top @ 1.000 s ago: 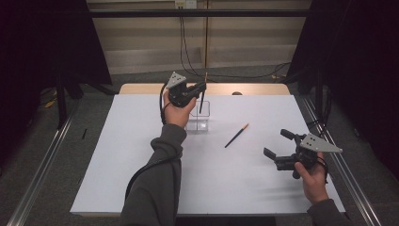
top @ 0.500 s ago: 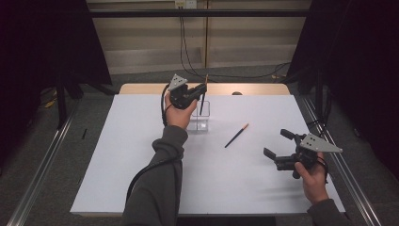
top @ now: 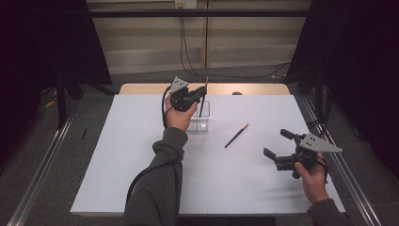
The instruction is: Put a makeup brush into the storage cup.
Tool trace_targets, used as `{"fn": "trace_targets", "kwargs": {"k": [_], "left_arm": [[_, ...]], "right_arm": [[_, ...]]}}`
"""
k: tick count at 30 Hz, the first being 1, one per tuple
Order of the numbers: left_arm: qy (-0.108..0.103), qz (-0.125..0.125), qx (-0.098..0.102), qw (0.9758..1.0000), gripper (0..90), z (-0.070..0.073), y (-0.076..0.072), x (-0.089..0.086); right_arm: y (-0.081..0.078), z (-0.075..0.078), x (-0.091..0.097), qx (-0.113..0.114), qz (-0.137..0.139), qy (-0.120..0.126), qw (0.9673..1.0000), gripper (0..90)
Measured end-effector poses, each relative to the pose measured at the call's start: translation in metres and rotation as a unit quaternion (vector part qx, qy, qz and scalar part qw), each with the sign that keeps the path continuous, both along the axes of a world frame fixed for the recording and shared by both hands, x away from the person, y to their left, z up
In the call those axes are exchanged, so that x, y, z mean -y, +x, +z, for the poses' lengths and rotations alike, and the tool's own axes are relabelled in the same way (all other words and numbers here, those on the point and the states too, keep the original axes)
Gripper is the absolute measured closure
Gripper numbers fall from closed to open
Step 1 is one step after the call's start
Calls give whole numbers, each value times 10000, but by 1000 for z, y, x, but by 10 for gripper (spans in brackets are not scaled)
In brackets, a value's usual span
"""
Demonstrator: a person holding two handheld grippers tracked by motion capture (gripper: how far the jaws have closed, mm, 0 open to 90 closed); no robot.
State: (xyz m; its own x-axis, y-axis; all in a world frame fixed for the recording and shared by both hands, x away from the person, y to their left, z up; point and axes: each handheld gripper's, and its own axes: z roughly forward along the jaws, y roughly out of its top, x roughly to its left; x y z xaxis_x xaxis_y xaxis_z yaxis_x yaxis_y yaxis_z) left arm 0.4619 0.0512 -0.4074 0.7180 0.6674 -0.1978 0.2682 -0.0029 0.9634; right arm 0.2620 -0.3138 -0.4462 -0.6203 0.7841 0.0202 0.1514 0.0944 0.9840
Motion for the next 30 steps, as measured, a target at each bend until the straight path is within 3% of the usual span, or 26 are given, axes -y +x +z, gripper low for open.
{"fn": "trace_targets", "kwargs": {"k": [3,5,6,11,13,15,17,30], "left_arm": [[-44,-52,-13,10000,839,-1,0,0],[73,-104,-3,9999,839,-2,-1,0],[-90,-60,-36,9999,839,-2,-1,2],[39,-31,-15,10000,839,-5,-3,-1],[-51,40,-51,10000,839,-6,-4,0],[108,-97,-8,9999,839,-6,-3,-4],[1,55,-47,10000,839,-6,-5,-3],[-21,39,-74,10000,839,-13,-10,-7]], "right_arm": [[0,0,0,-3,-10,11,10000,0],[0,0,0,-10,-6,9,10000,0],[0,0,0,-3,-4,5,10000,0],[0,0,-1,-7,3,11,10000,0],[0,0,-1,-5,3,3,10000,0],[0,0,-1,-26,-6,-6,10000,0],[0,0,-2,-28,14,-5,10000,0],[0,0,-3,-44,10,-9,10000,0]]}}
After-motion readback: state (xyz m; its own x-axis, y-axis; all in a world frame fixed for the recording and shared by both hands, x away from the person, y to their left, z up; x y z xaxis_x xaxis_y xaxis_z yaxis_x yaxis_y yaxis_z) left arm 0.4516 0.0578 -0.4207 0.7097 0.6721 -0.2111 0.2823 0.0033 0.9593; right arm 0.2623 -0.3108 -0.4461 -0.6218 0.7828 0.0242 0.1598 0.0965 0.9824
